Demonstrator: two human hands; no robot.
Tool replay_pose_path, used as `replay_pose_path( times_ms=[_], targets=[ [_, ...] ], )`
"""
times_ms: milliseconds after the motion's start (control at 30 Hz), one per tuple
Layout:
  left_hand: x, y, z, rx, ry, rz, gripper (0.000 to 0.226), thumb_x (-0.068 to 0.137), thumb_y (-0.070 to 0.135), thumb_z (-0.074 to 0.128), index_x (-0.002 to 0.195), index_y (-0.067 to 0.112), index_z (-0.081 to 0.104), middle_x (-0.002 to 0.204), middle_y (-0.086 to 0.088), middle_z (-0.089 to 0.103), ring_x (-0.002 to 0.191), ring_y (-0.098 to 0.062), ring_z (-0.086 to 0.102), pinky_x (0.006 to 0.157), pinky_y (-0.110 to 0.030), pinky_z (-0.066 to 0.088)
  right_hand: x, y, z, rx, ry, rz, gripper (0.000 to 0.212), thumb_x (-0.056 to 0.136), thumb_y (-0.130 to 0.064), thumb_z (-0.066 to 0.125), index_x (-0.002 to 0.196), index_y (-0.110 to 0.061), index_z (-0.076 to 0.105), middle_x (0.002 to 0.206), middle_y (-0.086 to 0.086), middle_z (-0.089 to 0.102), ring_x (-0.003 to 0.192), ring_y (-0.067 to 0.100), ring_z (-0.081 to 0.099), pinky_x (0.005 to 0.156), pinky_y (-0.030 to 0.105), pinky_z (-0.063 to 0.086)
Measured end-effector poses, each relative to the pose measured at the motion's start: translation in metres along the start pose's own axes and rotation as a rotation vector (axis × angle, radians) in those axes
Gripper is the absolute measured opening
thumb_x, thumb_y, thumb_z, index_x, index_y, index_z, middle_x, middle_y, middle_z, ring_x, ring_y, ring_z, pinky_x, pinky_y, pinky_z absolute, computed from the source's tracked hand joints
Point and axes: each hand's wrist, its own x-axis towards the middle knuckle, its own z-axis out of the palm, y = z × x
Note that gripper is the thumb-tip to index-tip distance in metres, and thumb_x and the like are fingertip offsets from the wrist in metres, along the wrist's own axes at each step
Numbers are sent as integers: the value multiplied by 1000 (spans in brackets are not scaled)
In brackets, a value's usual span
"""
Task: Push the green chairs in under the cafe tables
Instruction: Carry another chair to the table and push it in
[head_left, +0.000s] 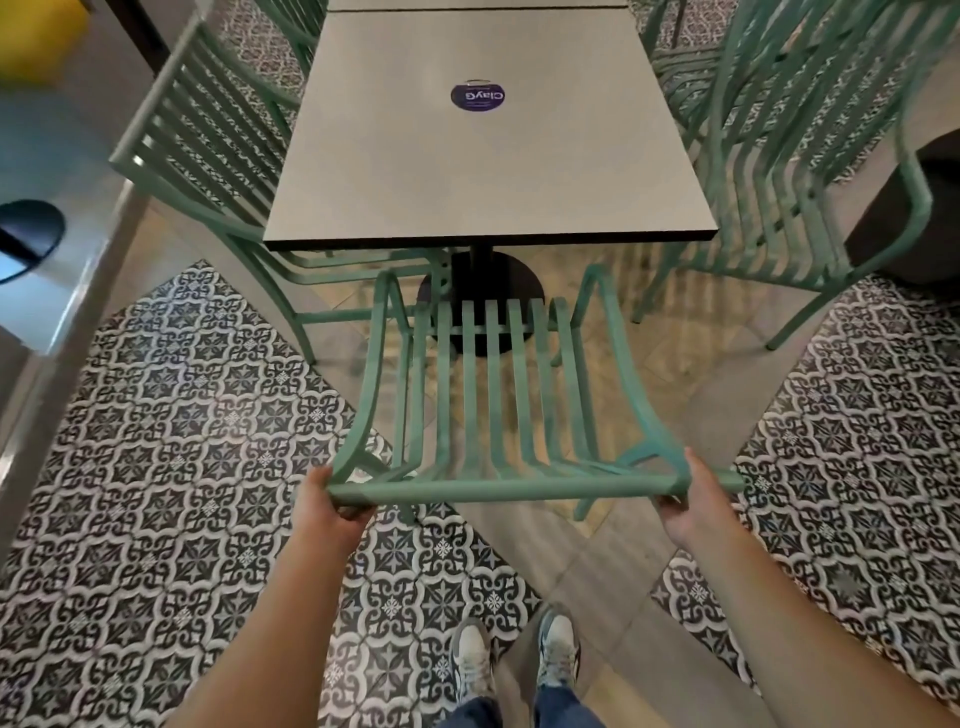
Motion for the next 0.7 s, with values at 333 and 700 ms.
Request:
replay_pose_path(
  times_ms=[333, 700],
  targets=[
    [-9, 1, -4, 2, -21, -46, 44, 95, 21, 49, 135, 4, 44, 128, -19, 53, 108, -33, 55, 93, -47, 46, 1, 2, -3, 37, 40, -1, 33, 90, -15, 56, 121, -9, 48, 96, 11, 55, 77, 22, 59, 48, 27, 56],
    [-16, -1, -11, 0, -1, -65, 40, 94, 20, 50, 131, 3, 47, 118, -17, 56, 100, -32, 57, 86, -44, 48, 3, 5, -9, 37, 67, -2, 30, 88, -16, 58, 116, -10, 47, 100, 11, 52, 79, 22, 57, 48, 26, 56]
  ],
)
